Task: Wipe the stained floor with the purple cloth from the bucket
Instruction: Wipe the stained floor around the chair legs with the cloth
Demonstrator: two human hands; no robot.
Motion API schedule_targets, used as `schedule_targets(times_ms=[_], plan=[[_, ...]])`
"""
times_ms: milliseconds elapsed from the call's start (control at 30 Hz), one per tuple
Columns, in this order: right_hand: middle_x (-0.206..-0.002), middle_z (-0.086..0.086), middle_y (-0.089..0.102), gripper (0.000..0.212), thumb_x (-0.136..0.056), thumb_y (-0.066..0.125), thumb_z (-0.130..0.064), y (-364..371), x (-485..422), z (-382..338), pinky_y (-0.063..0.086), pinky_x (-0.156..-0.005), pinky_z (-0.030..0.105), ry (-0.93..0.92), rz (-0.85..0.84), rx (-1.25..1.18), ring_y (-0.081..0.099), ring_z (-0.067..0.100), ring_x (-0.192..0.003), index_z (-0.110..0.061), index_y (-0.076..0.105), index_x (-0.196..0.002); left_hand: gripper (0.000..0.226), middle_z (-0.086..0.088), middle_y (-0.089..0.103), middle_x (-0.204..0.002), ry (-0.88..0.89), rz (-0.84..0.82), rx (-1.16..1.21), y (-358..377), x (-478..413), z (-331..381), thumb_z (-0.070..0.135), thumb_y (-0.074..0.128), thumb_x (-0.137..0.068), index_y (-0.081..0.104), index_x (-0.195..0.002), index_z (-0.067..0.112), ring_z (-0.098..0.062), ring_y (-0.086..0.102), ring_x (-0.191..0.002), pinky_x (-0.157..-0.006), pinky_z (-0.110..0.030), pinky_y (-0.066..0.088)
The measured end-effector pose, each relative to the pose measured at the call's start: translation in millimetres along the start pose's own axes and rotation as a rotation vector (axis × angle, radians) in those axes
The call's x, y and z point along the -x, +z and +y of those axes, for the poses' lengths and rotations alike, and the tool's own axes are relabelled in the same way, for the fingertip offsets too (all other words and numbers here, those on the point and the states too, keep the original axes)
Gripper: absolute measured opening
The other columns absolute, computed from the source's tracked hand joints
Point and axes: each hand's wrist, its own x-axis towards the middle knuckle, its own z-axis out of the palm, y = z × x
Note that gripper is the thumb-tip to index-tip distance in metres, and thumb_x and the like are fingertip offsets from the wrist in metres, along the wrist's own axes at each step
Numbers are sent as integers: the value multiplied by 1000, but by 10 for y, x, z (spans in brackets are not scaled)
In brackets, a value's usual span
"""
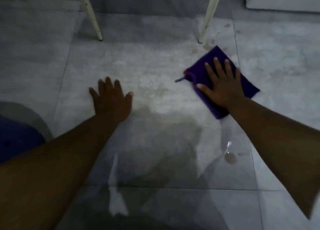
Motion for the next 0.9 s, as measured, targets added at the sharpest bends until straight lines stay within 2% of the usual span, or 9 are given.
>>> schedule_targets(times_ms=[100, 200, 333, 433, 567, 633, 700, 767, 900], plan=[[-168, 4, 4, 93, -80, 9, -86, 76, 219, -478, 10, -116, 68, -294, -11, 60, 0, 38, -153, -34, 10, -158, 63, -19, 31, -158, 196, 86, 84, 149, 330, 333, 46, 24, -96, 40, -146, 11, -39, 22, -148, -118, -62, 16], [-167, 3, 12, 87, -84, 25, -83, 307, 1030, -757, 6, -118, 67, -635, -66, 72, 2, 38, -153, -34, 19, -157, 64, -21, 36, -155, 226, 118, 132, 247, 435, 442, 46, 21, -97, 46, -142, 9, -40, 28, -146, -117, -61, 23], [-166, -1, 15, 83, -86, 37, -80, 562, 2051, -211, 8, -118, 66, -768, -72, 65, 4, 32, -154, -35, 26, -155, 61, -23, 36, -154, 239, 204, 98, 373, 428, 419, 48, 28, -98, 45, -142, 8, -42, 29, -145, -116, -61, 24], [-163, 0, 26, 85, -82, 43, -81, 579, 2317, 559, 13, -118, 63, -700, -100, 103, 15, 33, -153, -35, 33, -153, 65, -21, 27, -159, 268, 203, 63, 423, 424, 374, 51, 29, -97, 35, -147, 11, -40, 20, -148, -118, -59, 17], [-163, 9, 25, 89, -83, 31, -82, 453, 2014, 1486, 16, -117, 63, -372, -124, 135, 16, 37, -151, -37, 11, -157, 67, -21, 21, -161, 264, 200, 65, 428, 451, 403, 51, 27, -96, 29, -150, 11, -39, 14, -149, -119, -58, 13], [-163, 11, 23, 87, -85, 21, -81, 341, 1628, 1665, 19, -115, 64, -205, -86, 110, 17, 39, -151, -33, 13, -157, 67, -21, 22, -160, 251, 200, 68, 430, 459, 423, 51, 27, -96, 30, -149, 11, -39, 16, -149, -119, -59, 14], [-166, 9, 16, 89, -85, 13, -82, 236, 1152, 1618, 18, -115, 66, -75, -33, 62, 14, 38, -151, -29, 17, -157, 66, -21, 26, -159, 241, 198, 66, 408, 450, 443, 51, 30, -94, 34, -147, 12, -40, 20, -147, -118, -59, 16], [-168, 6, 5, 89, -84, 13, -82, 151, 678, 1373, 9, -119, 64, 9, 8, 15, 5, 36, -153, -31, 9, -158, 63, -24, 35, -152, 234, 223, 54, 361, 415, 468, 50, 36, -92, 42, -140, 10, -43, 30, -141, -116, -60, 20], [-168, 5, -4, 91, -83, 10, -84, 54, 93, 533, 4, -119, 64, -41, 58, 16, -4, 36, -153, -33, 2, -158, 52, -24, 50, -136, 225, 309, 101, 240, 265, 690, 44, 43, -88, 53, -123, 7, -43, 44, -127, -109, -58, 31]])
